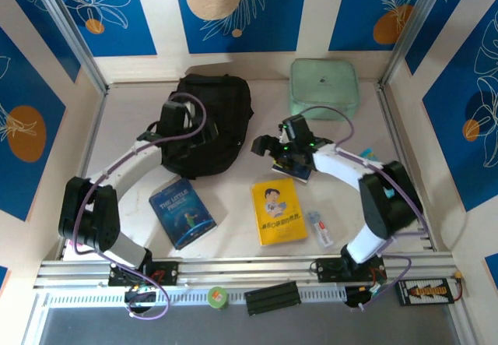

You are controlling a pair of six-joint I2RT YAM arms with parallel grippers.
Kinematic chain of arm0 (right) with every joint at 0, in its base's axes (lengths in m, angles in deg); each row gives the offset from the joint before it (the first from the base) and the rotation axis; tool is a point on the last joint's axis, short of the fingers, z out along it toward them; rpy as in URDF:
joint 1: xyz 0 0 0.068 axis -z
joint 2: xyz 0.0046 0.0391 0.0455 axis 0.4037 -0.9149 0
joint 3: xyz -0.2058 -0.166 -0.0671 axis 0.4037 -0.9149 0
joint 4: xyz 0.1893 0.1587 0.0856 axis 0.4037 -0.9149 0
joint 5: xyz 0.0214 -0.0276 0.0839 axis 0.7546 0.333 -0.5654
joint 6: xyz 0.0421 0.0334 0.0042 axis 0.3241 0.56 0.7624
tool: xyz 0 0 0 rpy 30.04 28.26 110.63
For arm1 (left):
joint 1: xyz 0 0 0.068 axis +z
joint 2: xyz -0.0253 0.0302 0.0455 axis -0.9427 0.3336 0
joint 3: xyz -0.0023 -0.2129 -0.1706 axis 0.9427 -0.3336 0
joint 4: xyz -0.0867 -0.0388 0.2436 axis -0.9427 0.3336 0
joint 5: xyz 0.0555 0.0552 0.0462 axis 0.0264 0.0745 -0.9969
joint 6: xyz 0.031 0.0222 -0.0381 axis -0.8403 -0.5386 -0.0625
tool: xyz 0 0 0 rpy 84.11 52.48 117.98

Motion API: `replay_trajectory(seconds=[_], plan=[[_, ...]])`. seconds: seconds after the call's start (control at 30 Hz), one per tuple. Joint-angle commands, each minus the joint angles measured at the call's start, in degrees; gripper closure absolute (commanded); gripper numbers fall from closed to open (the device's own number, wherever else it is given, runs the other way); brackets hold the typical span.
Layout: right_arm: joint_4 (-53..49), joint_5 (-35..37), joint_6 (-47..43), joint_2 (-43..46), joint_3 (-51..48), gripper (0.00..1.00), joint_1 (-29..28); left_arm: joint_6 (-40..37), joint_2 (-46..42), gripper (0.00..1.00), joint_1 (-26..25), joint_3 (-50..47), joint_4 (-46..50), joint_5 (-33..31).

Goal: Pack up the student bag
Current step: Move the student bag to the top-center of the table.

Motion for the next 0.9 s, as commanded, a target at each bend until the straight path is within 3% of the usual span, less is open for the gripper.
replay_trajectory(seconds=[0.0, 0.33, 0.4, 0.63, 0.87], plan=[[0.62, -2.22, 4.28, -4.64, 5.68, 0.1, -3.19, 0.8, 0.31, 0.37, -0.49, -4.46, 1.91, 1.54], [-2.51, -1.68, 6.48, -14.92, 15.94, 0.26, -1.72, 0.6, 2.06, 0.69, -8.09, -13.95, -0.96, -1.26], [-3.38, -1.72, 5.55, -16.85, 17.66, 0.29, -1.05, -0.11, 2.72, 0.7, -10.22, -16.05, -2.62, -2.53], [-6.53, -1.34, 1.99, -19.88, 19.03, 0.52, 0.77, -4.17, 4.97, 0.7, -15.54, -17.67, -4.33, -6.51], [-2.58, -1.49, 3.04, -15.78, 9.83, 0.54, 3.49, -6.82, 5.68, 0.69, -16.15, -14.93, -4.24, -5.97]])
